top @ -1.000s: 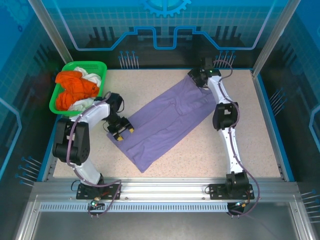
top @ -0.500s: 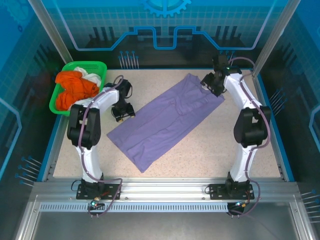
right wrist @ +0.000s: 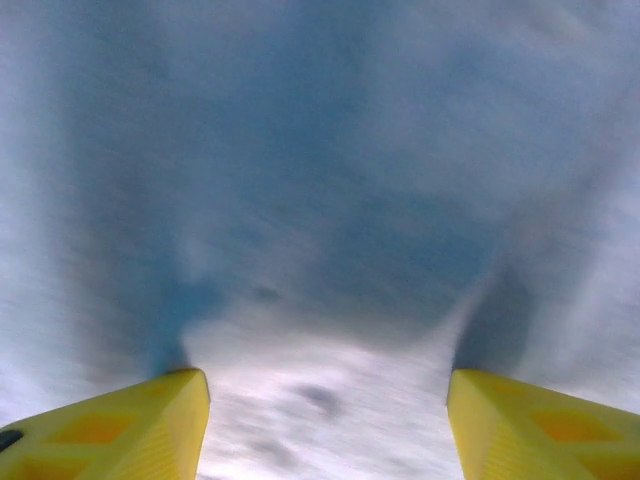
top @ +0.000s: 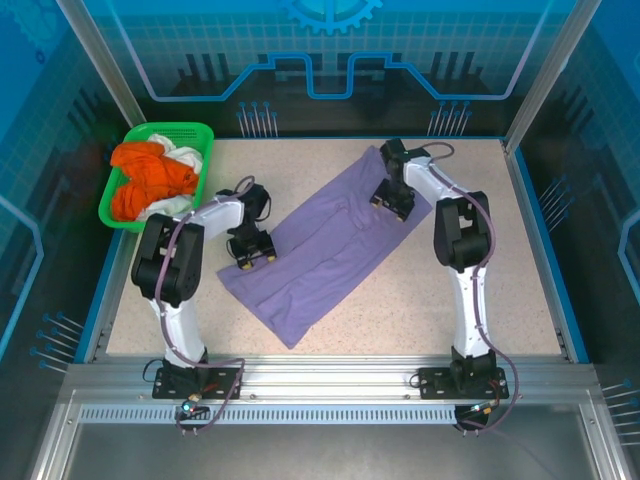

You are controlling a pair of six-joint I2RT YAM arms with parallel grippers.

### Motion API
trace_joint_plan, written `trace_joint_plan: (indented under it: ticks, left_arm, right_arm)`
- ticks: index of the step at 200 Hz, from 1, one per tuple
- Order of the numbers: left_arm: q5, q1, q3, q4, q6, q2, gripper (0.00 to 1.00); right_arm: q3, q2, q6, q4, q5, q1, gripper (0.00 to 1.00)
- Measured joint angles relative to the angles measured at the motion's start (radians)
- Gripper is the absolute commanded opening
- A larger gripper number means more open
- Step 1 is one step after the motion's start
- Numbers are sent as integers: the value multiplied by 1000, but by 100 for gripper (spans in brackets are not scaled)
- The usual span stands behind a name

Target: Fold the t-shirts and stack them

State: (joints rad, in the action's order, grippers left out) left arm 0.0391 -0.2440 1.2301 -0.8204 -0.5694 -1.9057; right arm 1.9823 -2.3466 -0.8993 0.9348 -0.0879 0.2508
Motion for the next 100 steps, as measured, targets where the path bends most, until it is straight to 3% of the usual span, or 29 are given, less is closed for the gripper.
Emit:
trace_joint_plan:
  ticks: [69, 100]
  left_arm:
    - [221, -121, -154, 64, -155, 97, 54]
    - [325, -194, -173, 107, -259, 99, 55]
  right_arm:
    - [562, -328, 48, 63, 13, 112, 64]
    - [669, -397, 55, 10, 73, 147, 64]
